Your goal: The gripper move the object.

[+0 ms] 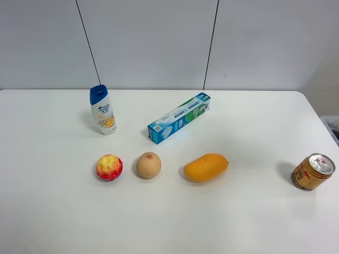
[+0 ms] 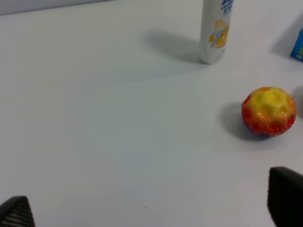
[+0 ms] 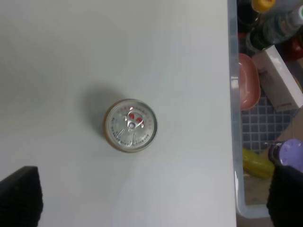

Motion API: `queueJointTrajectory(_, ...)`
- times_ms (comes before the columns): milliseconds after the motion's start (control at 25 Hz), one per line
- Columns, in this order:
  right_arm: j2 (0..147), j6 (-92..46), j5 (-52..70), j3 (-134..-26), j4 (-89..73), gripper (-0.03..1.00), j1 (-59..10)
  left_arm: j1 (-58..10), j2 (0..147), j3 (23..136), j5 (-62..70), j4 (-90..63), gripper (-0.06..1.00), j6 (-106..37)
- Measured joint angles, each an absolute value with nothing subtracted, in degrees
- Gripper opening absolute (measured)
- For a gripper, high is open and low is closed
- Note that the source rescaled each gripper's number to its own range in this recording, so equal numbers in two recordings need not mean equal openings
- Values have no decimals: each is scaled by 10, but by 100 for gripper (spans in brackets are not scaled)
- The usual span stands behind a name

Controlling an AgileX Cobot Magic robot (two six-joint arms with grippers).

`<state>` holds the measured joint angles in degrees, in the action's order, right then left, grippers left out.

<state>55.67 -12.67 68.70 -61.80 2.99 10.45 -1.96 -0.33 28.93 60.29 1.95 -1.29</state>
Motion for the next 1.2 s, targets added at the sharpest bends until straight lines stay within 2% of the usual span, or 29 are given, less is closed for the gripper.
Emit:
queueJointTrajectory(360, 250, -82, 641, -427, -10, 92, 104, -20, -3, 289, 603, 19, 100, -13)
queueJointTrajectory(640, 75, -67, 628, -330, -12, 92, 104, -20, -3, 289, 603, 19, 100, -13)
queueJointTrajectory(880, 5, -67, 627, -292, -12, 92, 104, -20, -3, 289, 603, 19, 100, -13)
queueJointTrajectory(1200, -2, -67, 616, -290, -12, 92, 104, -20, -3, 289, 603, 19, 100, -13)
